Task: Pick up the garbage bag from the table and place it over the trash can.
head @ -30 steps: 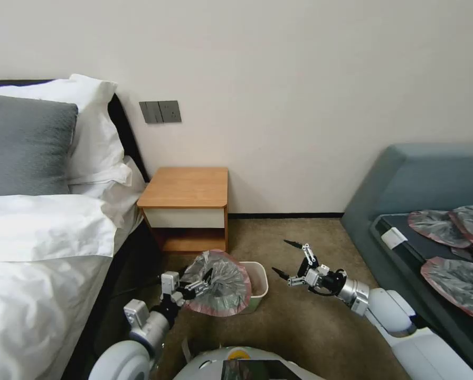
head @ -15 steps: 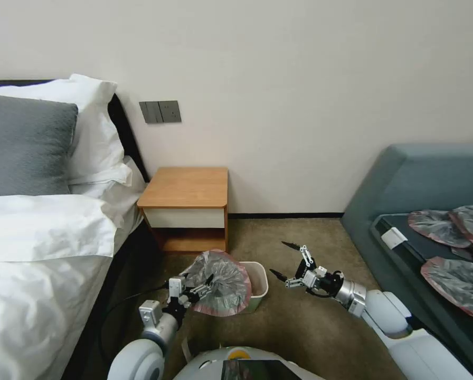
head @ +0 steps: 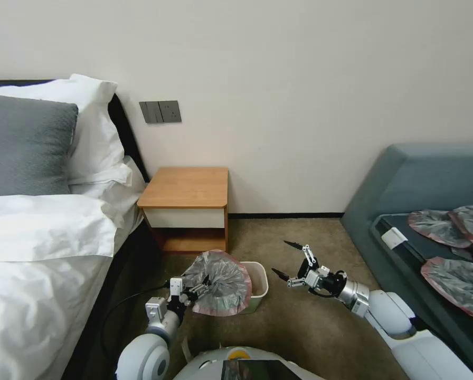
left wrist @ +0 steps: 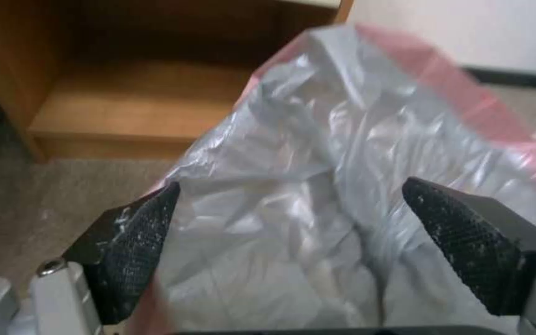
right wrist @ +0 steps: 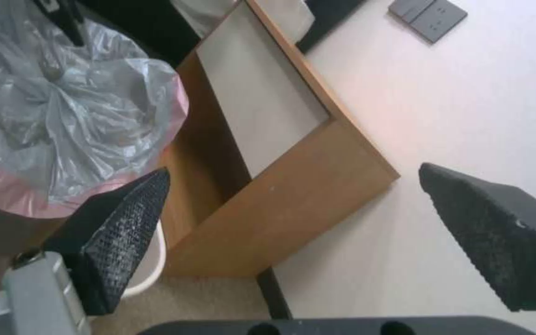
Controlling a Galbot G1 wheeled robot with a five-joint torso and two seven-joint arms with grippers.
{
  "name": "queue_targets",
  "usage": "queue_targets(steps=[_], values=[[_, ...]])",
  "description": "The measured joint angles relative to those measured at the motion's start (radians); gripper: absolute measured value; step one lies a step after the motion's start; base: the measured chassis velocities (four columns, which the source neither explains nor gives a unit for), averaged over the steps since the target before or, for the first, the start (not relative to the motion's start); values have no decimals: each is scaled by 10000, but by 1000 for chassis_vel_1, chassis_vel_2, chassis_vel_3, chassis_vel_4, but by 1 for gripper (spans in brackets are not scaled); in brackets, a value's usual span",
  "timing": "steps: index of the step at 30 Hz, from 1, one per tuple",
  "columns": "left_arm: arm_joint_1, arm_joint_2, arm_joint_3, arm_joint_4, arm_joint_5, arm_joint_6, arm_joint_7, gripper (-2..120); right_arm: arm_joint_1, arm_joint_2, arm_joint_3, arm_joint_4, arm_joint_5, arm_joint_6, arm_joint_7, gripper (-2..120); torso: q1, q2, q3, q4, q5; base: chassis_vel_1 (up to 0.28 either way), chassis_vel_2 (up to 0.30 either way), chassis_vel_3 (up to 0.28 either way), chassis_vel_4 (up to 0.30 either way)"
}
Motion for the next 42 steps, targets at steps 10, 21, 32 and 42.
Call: queue_targets(steps=[10,21,32,42], values=[[-682,-96,-50,593,184,803,42,91,-195,43,126,65,60,60,-16,100,0,0,0,0,0,0,0,0,0],[-1230,-126,-24,1024,172,1341,425,69,-308,46,243,146,90,70,-33,100,0,0,0,0,0,0,0,0,0],[-1612,-114,14,1426,183,1784,650,41,-383,59,308,168,129,102,-42,100,0,0,0,0,0,0,0,0,0],[-1515,-106,-40,1258,413,1781,445,9,-357,93,320,152,141,116,-50,100,0,0,0,0,0,0,0,0,0]])
